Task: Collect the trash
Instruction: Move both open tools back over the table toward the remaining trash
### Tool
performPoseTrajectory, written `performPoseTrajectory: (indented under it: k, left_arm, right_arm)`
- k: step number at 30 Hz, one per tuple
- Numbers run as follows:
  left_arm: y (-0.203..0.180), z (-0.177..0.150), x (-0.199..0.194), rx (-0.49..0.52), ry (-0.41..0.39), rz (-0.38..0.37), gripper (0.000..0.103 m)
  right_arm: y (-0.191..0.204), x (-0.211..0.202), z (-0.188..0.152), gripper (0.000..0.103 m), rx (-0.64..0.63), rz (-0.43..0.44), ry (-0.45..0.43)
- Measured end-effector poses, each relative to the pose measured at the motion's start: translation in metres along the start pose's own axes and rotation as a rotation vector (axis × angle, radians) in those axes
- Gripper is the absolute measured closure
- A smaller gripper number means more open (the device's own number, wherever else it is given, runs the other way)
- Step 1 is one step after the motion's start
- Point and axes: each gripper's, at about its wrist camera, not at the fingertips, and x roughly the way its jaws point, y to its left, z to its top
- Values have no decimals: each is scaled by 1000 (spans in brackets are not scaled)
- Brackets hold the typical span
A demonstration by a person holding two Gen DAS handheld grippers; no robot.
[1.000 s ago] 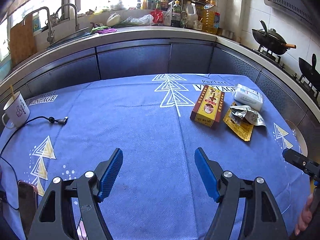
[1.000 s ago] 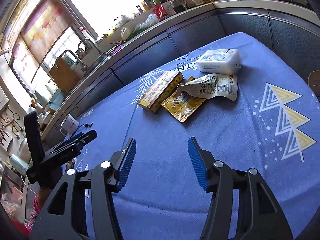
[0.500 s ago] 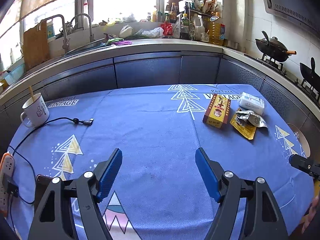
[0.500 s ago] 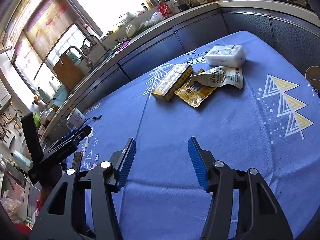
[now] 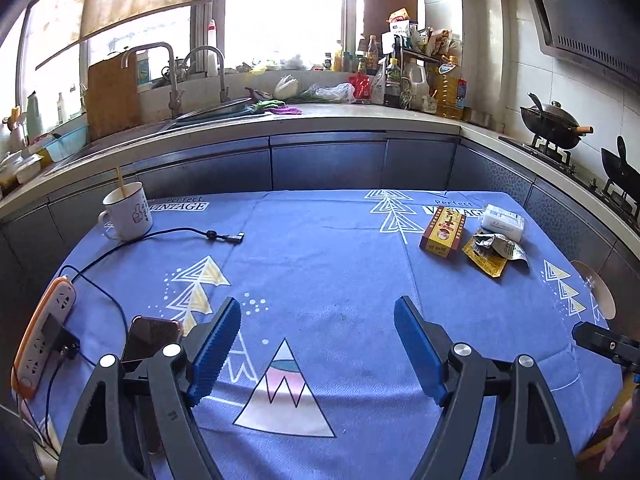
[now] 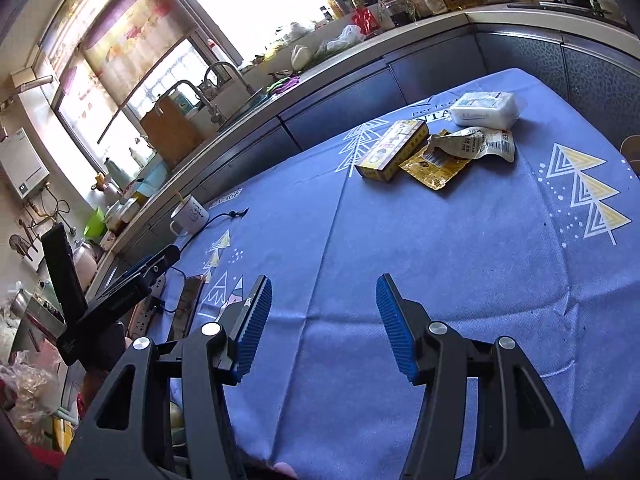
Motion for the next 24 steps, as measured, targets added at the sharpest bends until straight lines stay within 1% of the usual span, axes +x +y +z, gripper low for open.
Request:
performPoseTrajectory:
  k: [3, 7, 10, 14, 17, 21, 24]
  left_arm:
    - [5, -7, -7, -13, -4, 7, 24]
    - [8, -16, -13, -20, 5, 5, 23]
    - [9, -21, -16, -25, 17, 5, 23]
    - [9, -23, -21, -23, 16, 10, 22]
    - [7, -22, -23, -17, 5, 14, 20]
    - [2, -23, -18, -8, 28, 12, 20]
    - [-2, -24, -20, 5, 22, 7, 20]
  right_arm:
    - [1, -5, -6, 48, 5, 5, -8]
    - [5, -7, -17, 48, 1, 16, 12]
    - [6, -12, -19, 48, -5, 22, 4]
    - [4, -15, -18, 48, 6, 33, -8]
    - [2, -16, -20, 48, 7, 38, -10]
    - [-5, -15, -23, 48, 35, 43, -3]
    - [-5, -13, -21, 48, 38, 50, -5]
